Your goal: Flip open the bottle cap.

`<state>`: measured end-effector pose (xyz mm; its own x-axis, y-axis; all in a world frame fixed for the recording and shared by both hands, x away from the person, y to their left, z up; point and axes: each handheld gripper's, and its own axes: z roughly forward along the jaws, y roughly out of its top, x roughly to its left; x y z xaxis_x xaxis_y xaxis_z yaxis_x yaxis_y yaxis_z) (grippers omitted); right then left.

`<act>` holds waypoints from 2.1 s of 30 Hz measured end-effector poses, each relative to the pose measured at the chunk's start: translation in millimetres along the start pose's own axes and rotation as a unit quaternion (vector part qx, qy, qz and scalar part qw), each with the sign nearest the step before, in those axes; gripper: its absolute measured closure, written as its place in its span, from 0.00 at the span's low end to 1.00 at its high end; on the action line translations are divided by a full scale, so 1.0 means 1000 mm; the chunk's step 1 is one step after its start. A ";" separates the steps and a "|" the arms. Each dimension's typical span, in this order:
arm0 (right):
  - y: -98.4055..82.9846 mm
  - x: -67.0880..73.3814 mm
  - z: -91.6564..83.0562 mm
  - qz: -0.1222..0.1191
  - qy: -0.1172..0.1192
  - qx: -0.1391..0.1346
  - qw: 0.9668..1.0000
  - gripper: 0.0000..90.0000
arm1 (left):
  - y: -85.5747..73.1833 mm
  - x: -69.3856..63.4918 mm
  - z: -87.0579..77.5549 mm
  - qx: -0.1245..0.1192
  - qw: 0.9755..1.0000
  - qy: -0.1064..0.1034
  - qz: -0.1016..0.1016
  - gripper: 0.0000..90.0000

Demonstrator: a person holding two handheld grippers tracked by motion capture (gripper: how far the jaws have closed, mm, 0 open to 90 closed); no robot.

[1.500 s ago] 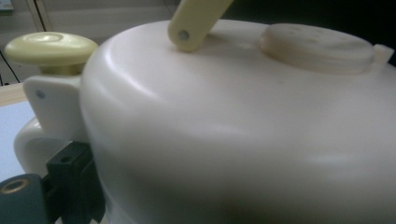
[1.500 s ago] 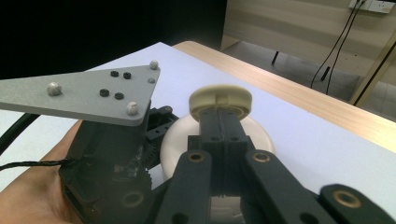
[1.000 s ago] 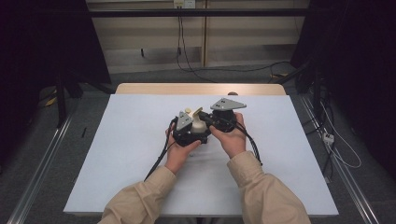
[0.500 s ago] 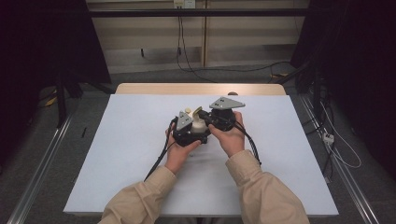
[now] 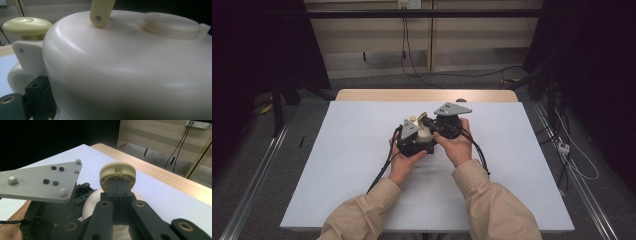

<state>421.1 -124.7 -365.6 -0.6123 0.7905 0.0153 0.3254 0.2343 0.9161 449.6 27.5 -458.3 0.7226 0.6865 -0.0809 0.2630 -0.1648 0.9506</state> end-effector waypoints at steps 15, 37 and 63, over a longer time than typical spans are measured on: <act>0.000 -0.002 0.007 -0.002 0.000 -0.009 1.000 1.00 | 0.000 -0.001 -0.001 0.001 1.000 0.002 0.000 0.07; -0.009 -0.013 -0.018 0.007 0.002 -0.022 1.000 0.91 | 0.003 0.000 -0.003 0.011 1.000 0.002 -0.006 0.06; -0.037 -0.017 -0.044 0.034 0.010 -0.018 0.999 0.31 | 0.011 0.007 -0.017 0.054 0.998 -0.038 -0.016 0.05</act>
<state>388.2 -171.9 -382.6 -0.6038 0.7924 0.0867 0.3409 0.1585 0.9266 447.0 42.7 -442.8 0.7581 0.6377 -0.1364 0.3510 -0.2228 0.9095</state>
